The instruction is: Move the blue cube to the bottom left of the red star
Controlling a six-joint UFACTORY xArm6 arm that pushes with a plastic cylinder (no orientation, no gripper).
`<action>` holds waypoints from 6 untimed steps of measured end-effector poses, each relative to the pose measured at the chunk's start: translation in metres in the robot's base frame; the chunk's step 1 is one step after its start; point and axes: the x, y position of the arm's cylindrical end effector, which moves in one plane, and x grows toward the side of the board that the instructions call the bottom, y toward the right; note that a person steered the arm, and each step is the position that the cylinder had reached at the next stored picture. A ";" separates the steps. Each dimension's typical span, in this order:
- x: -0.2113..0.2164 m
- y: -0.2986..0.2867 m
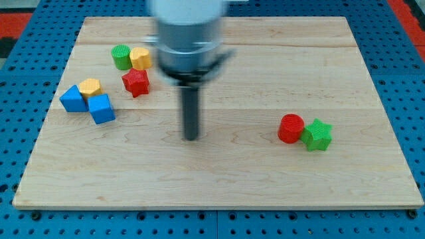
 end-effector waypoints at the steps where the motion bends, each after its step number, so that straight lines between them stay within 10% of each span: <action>1: -0.005 -0.114; 6: -0.100 -0.097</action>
